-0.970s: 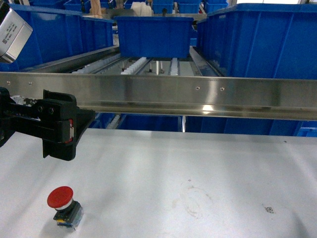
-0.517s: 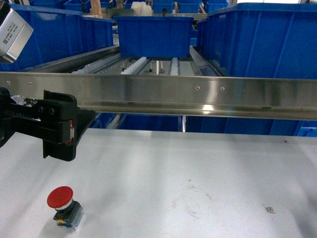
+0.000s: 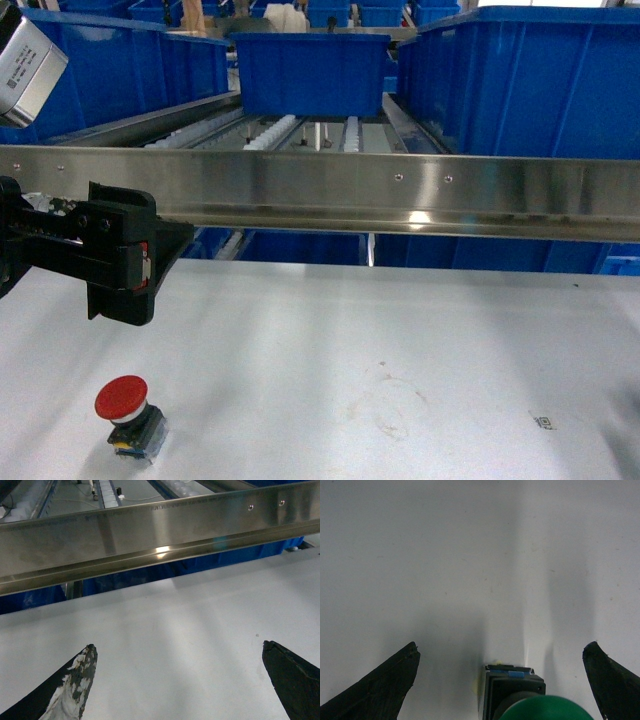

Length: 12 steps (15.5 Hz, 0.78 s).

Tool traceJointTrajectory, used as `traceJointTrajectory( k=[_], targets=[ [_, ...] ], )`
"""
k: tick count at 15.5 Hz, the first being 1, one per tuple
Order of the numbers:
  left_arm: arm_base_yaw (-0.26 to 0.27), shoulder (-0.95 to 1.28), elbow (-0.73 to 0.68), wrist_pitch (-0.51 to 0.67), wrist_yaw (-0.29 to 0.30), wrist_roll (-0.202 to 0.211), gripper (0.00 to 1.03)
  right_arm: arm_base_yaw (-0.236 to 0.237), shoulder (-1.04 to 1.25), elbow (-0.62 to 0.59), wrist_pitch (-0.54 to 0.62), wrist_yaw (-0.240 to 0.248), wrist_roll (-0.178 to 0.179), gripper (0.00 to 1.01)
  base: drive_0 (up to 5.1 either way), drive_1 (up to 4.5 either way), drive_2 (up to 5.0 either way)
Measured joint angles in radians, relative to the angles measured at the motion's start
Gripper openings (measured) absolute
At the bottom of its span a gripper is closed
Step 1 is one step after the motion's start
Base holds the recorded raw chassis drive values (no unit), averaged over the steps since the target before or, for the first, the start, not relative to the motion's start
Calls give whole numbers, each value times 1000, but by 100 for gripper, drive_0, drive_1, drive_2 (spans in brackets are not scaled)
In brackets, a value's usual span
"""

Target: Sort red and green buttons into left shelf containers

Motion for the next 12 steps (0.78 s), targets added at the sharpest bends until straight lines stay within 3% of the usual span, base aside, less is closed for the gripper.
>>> traceJointTrajectory(
  k=[4, 5, 6, 7, 12],
  targets=[
    [0, 0, 0, 0, -1, 0, 98, -10, 24, 25, 13, 13, 0, 95, 0, 0, 0],
    [0, 0, 0, 0, -1, 0, 98, -21, 27, 25, 15, 16, -7, 74, 0, 0, 0],
    [0, 0, 0, 0, -1, 0, 98, -20, 28, 19, 31, 19, -11, 41, 0, 0, 0],
    [0, 0, 0, 0, 0, 0, 98, -19, 28, 11, 39, 18, -16, 30, 0, 0, 0],
    [0, 0, 0, 0, 0, 0, 98, -20, 26, -25, 98, 10, -10, 29, 0, 0, 0]
  ],
)
